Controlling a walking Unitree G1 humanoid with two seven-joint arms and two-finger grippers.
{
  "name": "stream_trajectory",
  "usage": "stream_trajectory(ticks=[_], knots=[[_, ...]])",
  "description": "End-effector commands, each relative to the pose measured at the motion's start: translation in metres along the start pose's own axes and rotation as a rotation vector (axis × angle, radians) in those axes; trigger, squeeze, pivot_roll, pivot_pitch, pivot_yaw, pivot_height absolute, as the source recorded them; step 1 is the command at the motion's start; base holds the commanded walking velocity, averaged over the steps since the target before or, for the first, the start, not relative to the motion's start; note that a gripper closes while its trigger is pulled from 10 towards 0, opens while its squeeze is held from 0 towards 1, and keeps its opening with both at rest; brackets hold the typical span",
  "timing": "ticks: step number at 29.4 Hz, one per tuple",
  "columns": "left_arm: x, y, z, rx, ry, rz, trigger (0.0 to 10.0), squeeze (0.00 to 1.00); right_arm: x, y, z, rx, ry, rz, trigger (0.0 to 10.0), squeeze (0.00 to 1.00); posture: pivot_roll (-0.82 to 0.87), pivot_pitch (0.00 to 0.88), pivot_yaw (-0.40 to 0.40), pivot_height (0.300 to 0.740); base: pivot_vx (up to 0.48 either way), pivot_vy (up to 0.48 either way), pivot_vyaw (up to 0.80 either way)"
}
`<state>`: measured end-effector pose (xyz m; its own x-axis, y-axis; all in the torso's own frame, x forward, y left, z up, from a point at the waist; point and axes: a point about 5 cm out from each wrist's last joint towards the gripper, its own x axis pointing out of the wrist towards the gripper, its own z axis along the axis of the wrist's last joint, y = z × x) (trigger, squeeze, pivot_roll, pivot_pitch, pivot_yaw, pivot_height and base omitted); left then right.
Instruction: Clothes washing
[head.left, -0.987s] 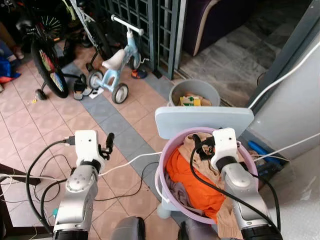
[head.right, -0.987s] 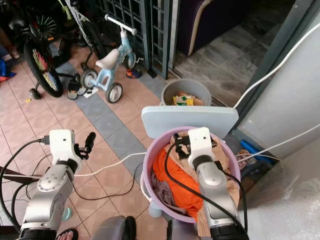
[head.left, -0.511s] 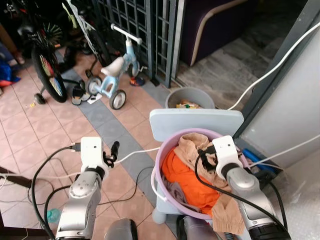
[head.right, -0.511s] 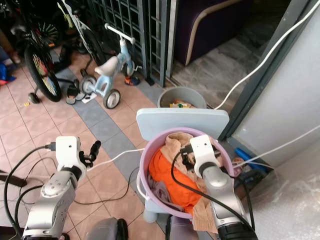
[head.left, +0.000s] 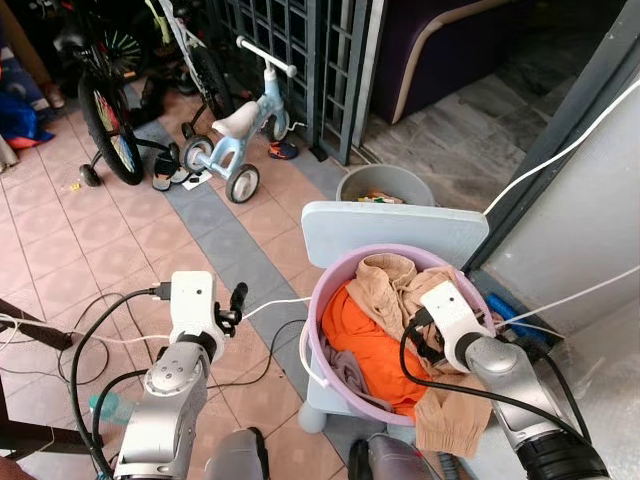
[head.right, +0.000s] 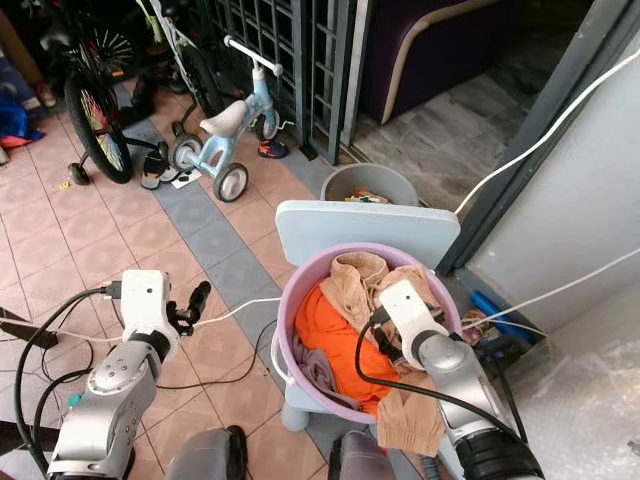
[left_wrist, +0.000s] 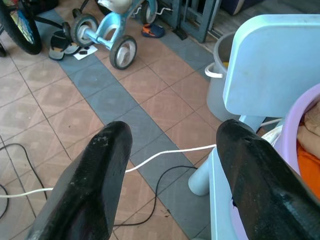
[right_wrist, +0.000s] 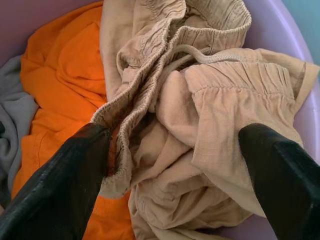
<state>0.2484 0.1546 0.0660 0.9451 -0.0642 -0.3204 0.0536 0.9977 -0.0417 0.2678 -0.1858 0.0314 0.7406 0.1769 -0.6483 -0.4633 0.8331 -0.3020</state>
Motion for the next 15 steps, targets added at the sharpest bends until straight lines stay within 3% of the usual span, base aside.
stream_trajectory(ticks=[1,5,6,7,8,9,10,12,13,14,15], knots=[[-0.001,0.001,0.001,0.001,0.005,-0.001,10.0,0.00,0.004,0.007,0.001,-0.007,0.012,0.036,10.0,0.00,-0.02,0.142,0.001,0.740,0.000,0.000,0.00],[-0.001,0.001,0.001,0.003,0.008,-0.003,10.0,0.00,0.009,0.014,0.005,-0.030,0.005,0.085,10.0,0.00,-0.01,0.142,-0.002,0.740,0.000,0.000,0.00],[-0.001,0.000,0.001,0.005,0.007,-0.004,10.0,0.00,0.012,0.018,0.005,-0.033,0.014,0.111,2.5,0.00,-0.01,0.143,-0.005,0.740,0.000,0.000,0.00],[-0.001,0.000,0.001,0.006,0.007,-0.003,10.0,0.00,0.013,0.021,0.006,-0.039,0.018,0.123,1.8,0.00,0.00,0.143,-0.008,0.740,0.000,0.000,0.00],[-0.002,0.000,0.001,0.007,0.007,-0.002,10.0,0.00,0.015,0.024,0.007,-0.059,0.017,0.141,3.1,0.00,0.00,0.144,-0.010,0.740,0.000,0.000,0.00],[-0.002,0.001,0.001,0.008,0.008,0.001,10.0,0.00,0.016,0.026,0.008,-0.065,0.014,0.149,3.1,0.00,0.00,0.143,-0.011,0.740,0.000,0.000,0.00],[-0.003,0.001,0.000,0.004,0.010,0.008,10.0,0.00,0.017,0.029,0.008,-0.076,0.017,0.163,2.2,0.00,0.00,0.143,-0.012,0.740,0.000,0.000,0.00],[-0.003,0.001,0.000,0.003,0.010,0.010,10.0,0.00,0.018,0.031,0.006,-0.143,0.021,0.174,2.2,0.00,0.01,0.143,-0.015,0.740,0.000,0.000,0.00],[-0.003,0.001,0.000,0.005,0.009,0.010,10.0,0.00,0.018,0.032,0.004,-0.179,0.024,0.180,1.7,0.00,0.01,0.141,-0.016,0.740,0.000,0.000,0.00],[-0.003,0.001,0.001,0.008,0.009,0.009,10.0,0.00,0.017,0.035,0.001,-0.220,0.032,0.213,0.0,0.00,0.00,0.142,-0.014,0.740,0.000,0.000,0.00],[-0.003,0.001,0.001,0.008,0.009,0.009,10.0,0.00,0.017,0.035,0.001,-0.220,0.032,0.213,0.0,0.00,0.00,0.142,-0.014,0.740,0.000,0.000,0.00]])
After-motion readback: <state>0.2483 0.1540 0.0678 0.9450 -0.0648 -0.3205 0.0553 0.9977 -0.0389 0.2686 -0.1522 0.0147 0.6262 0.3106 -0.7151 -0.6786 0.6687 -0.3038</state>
